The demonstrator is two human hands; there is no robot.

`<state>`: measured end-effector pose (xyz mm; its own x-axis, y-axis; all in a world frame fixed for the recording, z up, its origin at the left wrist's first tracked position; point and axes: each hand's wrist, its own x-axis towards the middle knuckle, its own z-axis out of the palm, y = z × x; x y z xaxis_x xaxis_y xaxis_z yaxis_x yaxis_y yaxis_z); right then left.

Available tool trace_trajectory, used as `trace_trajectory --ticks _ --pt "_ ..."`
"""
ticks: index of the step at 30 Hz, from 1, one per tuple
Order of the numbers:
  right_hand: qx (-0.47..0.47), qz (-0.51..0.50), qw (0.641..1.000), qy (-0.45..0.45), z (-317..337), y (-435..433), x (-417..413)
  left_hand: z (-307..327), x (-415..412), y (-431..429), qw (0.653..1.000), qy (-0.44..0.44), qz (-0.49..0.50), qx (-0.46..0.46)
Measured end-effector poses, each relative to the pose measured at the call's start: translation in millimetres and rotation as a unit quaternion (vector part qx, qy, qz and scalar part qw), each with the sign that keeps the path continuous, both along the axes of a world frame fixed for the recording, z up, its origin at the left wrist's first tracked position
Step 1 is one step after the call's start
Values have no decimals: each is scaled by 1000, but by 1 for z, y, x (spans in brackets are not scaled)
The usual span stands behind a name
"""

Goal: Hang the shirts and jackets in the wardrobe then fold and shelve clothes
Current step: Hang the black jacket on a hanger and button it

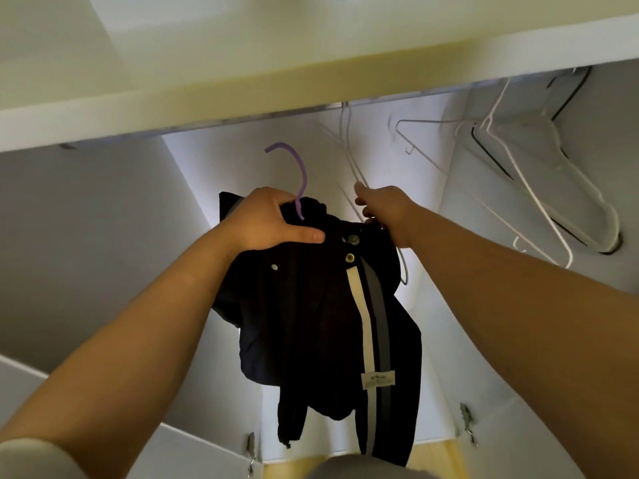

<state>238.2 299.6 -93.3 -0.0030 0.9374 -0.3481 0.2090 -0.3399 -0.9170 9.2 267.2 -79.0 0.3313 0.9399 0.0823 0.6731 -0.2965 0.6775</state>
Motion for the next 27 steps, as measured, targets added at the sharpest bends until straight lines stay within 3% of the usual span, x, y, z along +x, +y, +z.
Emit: trace_trajectory --ticks 8,12,15,17,19,20,22,25,27 --pt "29 -74 992 -96 11 10 80 9 38 1 999 37 -28 0" --pt "-64 -142 987 -33 7 15 114 12 42 7 996 88 -31 -9" --pt "-44 -177 983 -33 11 15 125 17 43 8 991 123 -43 -9" --pt "-47 -126 979 -154 13 11 131 22 40 7 991 126 -48 -5" --pt "-43 -84 935 -342 16 13 133 26 37 7 992 122 -41 -1" --pt "-46 -87 928 -358 16 17 138 27 35 6 992 121 -39 -2" --pt "-68 -141 970 -185 19 19 144 27 35 5 992 119 -40 -9" --pt "-52 -198 977 -56 20 12 140 23 41 5 994 94 -55 -24" --pt "-41 -195 980 -19 19 11 137 18 51 5 994 82 -61 -32"
